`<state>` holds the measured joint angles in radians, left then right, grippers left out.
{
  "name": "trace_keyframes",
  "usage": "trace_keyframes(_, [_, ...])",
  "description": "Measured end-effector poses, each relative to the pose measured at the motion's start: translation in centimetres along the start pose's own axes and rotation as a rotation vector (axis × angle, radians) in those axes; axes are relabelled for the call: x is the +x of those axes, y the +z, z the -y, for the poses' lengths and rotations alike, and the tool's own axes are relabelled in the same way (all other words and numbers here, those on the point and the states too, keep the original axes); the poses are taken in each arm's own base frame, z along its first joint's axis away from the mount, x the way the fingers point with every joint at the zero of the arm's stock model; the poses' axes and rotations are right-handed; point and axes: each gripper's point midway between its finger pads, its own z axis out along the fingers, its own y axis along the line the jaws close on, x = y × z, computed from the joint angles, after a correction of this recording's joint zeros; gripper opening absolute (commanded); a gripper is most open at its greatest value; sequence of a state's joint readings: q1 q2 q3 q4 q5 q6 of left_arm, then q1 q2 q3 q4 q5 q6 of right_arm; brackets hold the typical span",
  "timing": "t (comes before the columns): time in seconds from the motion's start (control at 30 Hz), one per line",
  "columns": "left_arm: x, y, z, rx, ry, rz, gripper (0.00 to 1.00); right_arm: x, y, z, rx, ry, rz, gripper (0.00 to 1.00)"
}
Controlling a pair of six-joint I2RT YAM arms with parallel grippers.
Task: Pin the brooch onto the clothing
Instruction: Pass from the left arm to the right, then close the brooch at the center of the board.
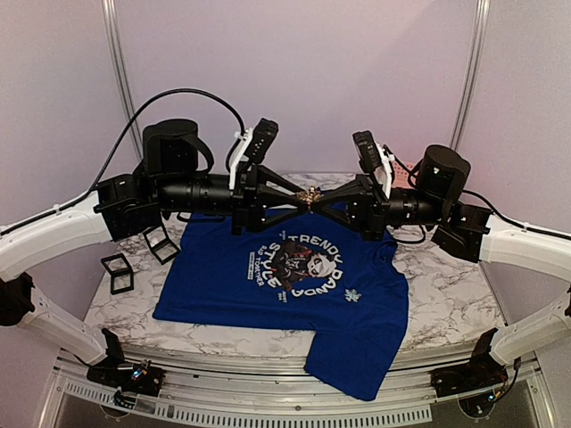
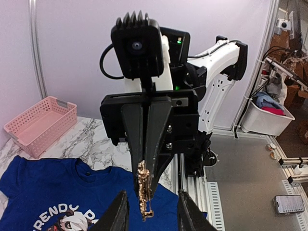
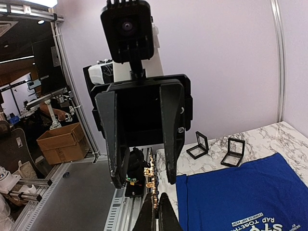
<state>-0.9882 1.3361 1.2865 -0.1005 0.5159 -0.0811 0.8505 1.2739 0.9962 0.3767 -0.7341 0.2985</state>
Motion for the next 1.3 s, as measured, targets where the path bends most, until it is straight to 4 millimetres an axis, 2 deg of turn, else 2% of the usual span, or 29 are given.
trace_keyframes(0.13, [0.0,0.3,-0.2,-0.002,-0.004,-0.005,0.22,0.0,0.4,-0.3,-0.006,-0.008,-0.014,0.00])
trace_keyframes(0.33, [1.0,0.7,-0.6,-0.015,-0.015,-0.045,0.10,0.3,0.6,-0.3,-0.006,-0.015,-0.029,0.00])
trace_keyframes(0.57, [1.1,0.6,-0.7,-0.026,-0.024,-0.055,0.00,0.4,0.6,-0.1,0.004,-0.032,-0.034,0.00])
trace_keyframes(0.63, [1.1,0.6,-0.7,-0.027,-0.025,-0.058,0.03,0.4,0.6,-0.1,0.004,-0.033,-0.034,0.00])
trace_keyframes(0.7, [1.1,0.6,-0.7,-0.028,-0.026,-0.058,0.24,0.4,0.6,-0.1,0.004,-0.034,-0.034,0.00])
trace_keyframes(0.73, [1.1,0.6,-0.7,-0.027,-0.026,-0.058,0.29,0.4,0.6,-0.1,0.004,-0.034,-0.034,0.00])
trace_keyframes(0.8, [1.1,0.6,-0.7,-0.025,-0.026,-0.058,0.31,0.5,0.6,-0.1,0.005,-0.034,-0.036,0.00])
trace_keyframes(0.9, [0.9,0.6,-0.6,-0.024,-0.021,-0.055,0.32,0.6,0.6,-0.1,0.006,-0.029,-0.041,0.00])
trace_keyframes(1.13, [0.9,0.3,-0.7,-0.029,-0.008,-0.076,0.20,0.7,0.6,0.0,0.008,-0.026,-0.044,0.00])
trace_keyframes(1.3, [0.6,0.1,-0.8,-0.038,0.004,-0.085,0.18,0.7,0.6,0.0,0.009,-0.026,-0.044,0.00])
